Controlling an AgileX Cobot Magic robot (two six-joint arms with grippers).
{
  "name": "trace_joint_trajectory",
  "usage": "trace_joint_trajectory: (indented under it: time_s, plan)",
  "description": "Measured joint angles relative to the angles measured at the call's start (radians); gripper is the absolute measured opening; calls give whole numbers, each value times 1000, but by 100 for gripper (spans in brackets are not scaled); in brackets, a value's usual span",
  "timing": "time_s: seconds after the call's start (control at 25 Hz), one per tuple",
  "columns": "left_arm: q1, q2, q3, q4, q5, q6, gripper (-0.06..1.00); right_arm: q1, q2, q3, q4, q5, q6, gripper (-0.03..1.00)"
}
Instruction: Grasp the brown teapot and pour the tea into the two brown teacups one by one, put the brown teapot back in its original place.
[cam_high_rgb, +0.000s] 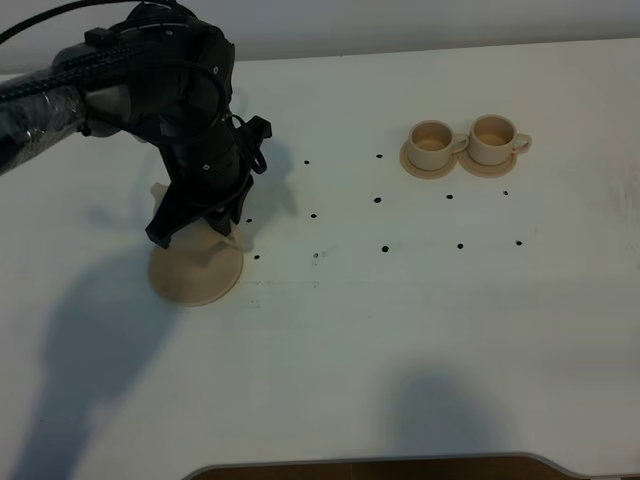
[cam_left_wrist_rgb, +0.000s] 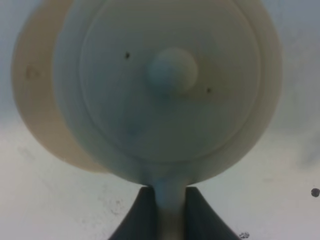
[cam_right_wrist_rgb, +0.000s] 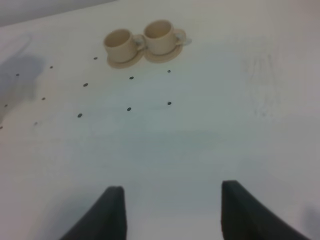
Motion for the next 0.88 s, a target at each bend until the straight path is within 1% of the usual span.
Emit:
trace_joint_trajectory:
  time_s: [0.2,0.48,0.68,0.88]
  plan:
    - [0,0,0,20,-11,62,14,0,0,0,0,0,0,45]
    - [0,0,0,27,-38,144,14,0,0,0,0,0,0,45]
    - [-1,0,0,43,-41,176,14,0,0,0,0,0,0,45]
    - [-1,0,0,52,-34,186,14,0,0,0,0,0,0,45]
